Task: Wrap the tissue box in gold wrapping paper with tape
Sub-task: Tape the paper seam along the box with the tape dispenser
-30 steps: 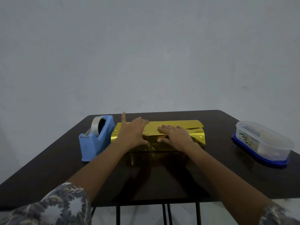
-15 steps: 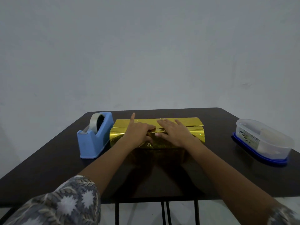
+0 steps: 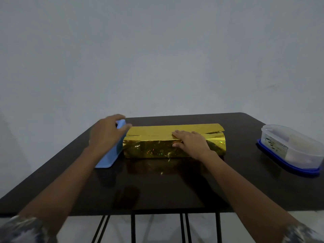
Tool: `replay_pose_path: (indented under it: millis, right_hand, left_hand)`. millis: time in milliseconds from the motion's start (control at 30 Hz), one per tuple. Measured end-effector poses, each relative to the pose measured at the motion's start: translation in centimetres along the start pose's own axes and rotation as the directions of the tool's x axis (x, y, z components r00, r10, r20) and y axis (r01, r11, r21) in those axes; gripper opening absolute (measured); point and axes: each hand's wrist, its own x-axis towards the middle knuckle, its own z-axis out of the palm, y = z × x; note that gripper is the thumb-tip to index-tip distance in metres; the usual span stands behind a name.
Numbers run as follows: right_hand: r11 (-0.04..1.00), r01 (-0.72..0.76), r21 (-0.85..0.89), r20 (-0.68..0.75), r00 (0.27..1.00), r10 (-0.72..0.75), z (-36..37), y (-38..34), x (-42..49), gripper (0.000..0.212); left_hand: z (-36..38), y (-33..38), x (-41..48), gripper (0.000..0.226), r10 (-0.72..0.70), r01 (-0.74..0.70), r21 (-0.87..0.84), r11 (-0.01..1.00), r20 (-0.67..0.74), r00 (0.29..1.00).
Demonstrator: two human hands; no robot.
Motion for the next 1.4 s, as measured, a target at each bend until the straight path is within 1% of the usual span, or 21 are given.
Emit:
replay_pose_path:
  millis: [33,67,100,133,167,233,267,400,500,667,800,967,1067,1167,1233,1300,1333,1400]
  right_hand:
    - [1.0,0.003,-0.003,-0.005,1.0,-0.003,0.1,-0.1,0.0,0.055]
    - [1.0,0.003,-0.001,-0.01,1.0,-0.003,0.1,0.0,0.1,0.055]
    - [1.0,0.001,0.004,-0.009,1.0,-0.001,0.1,0.0,0.1,0.055]
    - [1.0,0.001,0.006,-0.007,1.0,-0.001,0.2,-0.2,0.1,0.055]
    - [1.0,-0.005,-0.004,-0.007,1.0,0.005,0.1,0.0,0.1,0.055]
    - [1.0,-0.01,-0.011,0.001,1.0,0.01,0.0,0.0,0.1,0.056]
    - [1.0,-0.011,-0.007,0.006,1.0,0.011,0.0,-0.1,0.1,0.056]
    - [1.0,-0.013,0.006,0.007,1.0,0.013,0.1,-0.1,0.2,0.056]
    - [1.0,-0.007,0.012,0.01,1.0,0.007,0.2,0.0,0.2,0.056]
    - [1.0,-0.002,-0.001,0.0,1.0,0.002,0.2,-0.1,0.1,0.056]
    - [1.0,-0.003,0.008,-0.01,1.0,0.003,0.3,-0.1,0.2,0.056]
    - [1.0,-0.008,0.013,0.004,1.0,0.008,0.2,-0.1,0.1,0.056]
    - [1.0,-0.014,0.022,0.008,1.0,0.014,0.2,-0.1,0.1,0.056]
    - [1.0,-0.018,0.025,0.011,1.0,0.018,0.1,-0.1,0.1,0.056]
    - [1.0,-0.017,0.021,0.008,1.0,0.017,0.1,-0.1,0.1,0.056]
    - [1.0,-0.018,0.022,0.011,1.0,0.018,0.1,0.0,0.1,0.056]
    - [1.0,-0.018,0.024,0.013,1.0,0.018,0.1,0.0,0.0,0.056]
    - [1.0,-0.015,0.021,0.012,1.0,0.014,0.2,0.1,0.1,0.056]
  left_hand:
    - [-1.3,-1.7,0.2,0.042,-0.117,0.118,0.054,0.992,-0.023,0.993]
    - [-2.2,-3.0,0.5,0.044,-0.236,0.234,0.106,0.966,0.004,0.972]
    - [-2.8,-4.1,0.7,0.048,-0.354,0.345,0.117,0.931,0.064,0.933]
    - [-3.2,-5.0,0.8,0.052,-0.456,0.45,0.072,0.89,0.144,0.878]
    - [-3.2,-5.4,1.1,0.053,-0.521,0.541,-0.026,0.841,0.234,0.821]
    - [-3.5,-5.6,1.1,0.048,-0.574,0.669,-0.219,0.711,0.369,0.731]
    - [-3.7,-5.7,1.1,0.045,-0.586,0.703,-0.265,0.66,0.404,0.703]
    - [-4.0,-5.7,1.7,0.033,-0.613,0.784,-0.309,0.539,0.495,0.616]
    - [-4.2,-5.4,2.1,0.021,-0.622,0.811,-0.314,0.494,0.524,0.582]
    - [-4.2,-4.9,2.0,0.016,-0.636,0.823,-0.373,0.428,0.524,0.567]
    - [-4.0,-5.3,1.8,0.014,-0.617,0.793,-0.49,0.363,0.511,0.598]
    - [-3.7,-6.3,1.4,0.012,-0.606,0.707,-0.654,0.268,0.456,0.652]
    - [-3.2,-6.7,0.9,0.006,-0.629,0.632,-0.744,0.217,0.389,0.673]
    - [-2.5,-6.7,0.5,0.005,-0.678,0.548,-0.819,0.171,0.306,0.668]
    - [-2.0,-6.5,0.3,0.005,-0.704,0.499,-0.852,0.159,0.256,0.662]
    - [-1.6,-6.4,0.2,0.005,-0.69,0.501,-0.848,0.171,0.26,0.676]
    - [-1.5,-6.2,0.2,0.008,-0.676,0.515,-0.838,0.18,0.275,0.683]
    - [-1.1,-6.3,-0.1,0.023,-0.662,0.549,-0.817,0.177,0.314,0.68]
